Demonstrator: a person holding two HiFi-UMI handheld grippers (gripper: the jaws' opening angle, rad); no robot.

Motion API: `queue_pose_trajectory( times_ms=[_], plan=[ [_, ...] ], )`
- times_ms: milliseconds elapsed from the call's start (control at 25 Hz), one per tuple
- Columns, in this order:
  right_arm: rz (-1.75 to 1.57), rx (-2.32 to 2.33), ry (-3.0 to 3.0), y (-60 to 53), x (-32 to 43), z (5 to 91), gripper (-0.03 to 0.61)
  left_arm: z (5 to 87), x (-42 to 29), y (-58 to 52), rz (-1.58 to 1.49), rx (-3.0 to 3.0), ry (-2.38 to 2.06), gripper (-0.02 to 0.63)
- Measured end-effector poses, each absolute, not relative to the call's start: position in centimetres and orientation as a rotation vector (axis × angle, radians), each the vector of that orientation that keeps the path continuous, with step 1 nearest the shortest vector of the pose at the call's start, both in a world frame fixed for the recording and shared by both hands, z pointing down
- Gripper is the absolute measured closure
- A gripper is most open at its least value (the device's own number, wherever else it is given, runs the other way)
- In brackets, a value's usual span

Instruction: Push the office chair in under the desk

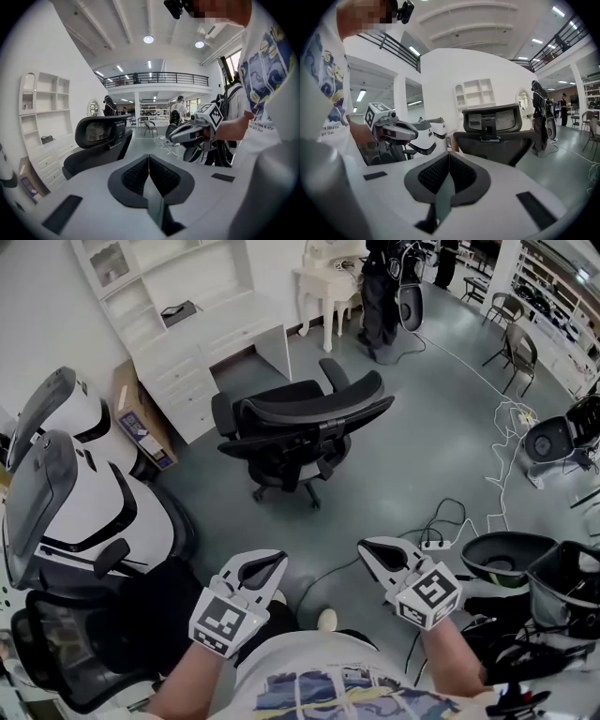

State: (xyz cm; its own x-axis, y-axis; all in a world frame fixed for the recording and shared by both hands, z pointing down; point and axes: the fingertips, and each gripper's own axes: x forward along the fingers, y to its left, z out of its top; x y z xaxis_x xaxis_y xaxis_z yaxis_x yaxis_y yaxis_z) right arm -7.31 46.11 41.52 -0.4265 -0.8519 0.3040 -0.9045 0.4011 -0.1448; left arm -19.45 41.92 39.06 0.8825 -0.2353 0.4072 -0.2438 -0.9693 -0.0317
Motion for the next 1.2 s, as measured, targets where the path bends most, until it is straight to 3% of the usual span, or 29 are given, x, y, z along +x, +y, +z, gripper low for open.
queue_pose_trajectory(
  times_ms=[200, 280, 320, 640, 1200],
  plan=[
    [0.392, 1.561, -2.418, 43.9, -4.2, 43.2, 0.532, 39.5, -19.6, 37.7, 0.739, 3.049, -0.497, 0.597],
    [0.371, 1.584, -2.382, 42.2, -2.4, 43.8, 0.441, 40.0, -19.8, 35.3, 0.791, 3.052, -0.524, 0.577],
    [0.356, 1.597, -2.360, 41.2, -1.5, 44.0, 0.431, 40.3, -19.8, 34.0, 0.810, 3.053, -0.534, 0.549],
    [0.220, 1.578, -2.081, 33.0, 6.1, 45.2, 0.393, 42.1, -18.2, 23.6, 0.978, 3.115, -0.540, 0.454],
    [0.030, 1.324, -1.754, 21.4, 15.0, 48.0, 0.316, 48.2, -16.5, 15.0, 1.273, 3.093, -0.334, 0.391]
  ],
)
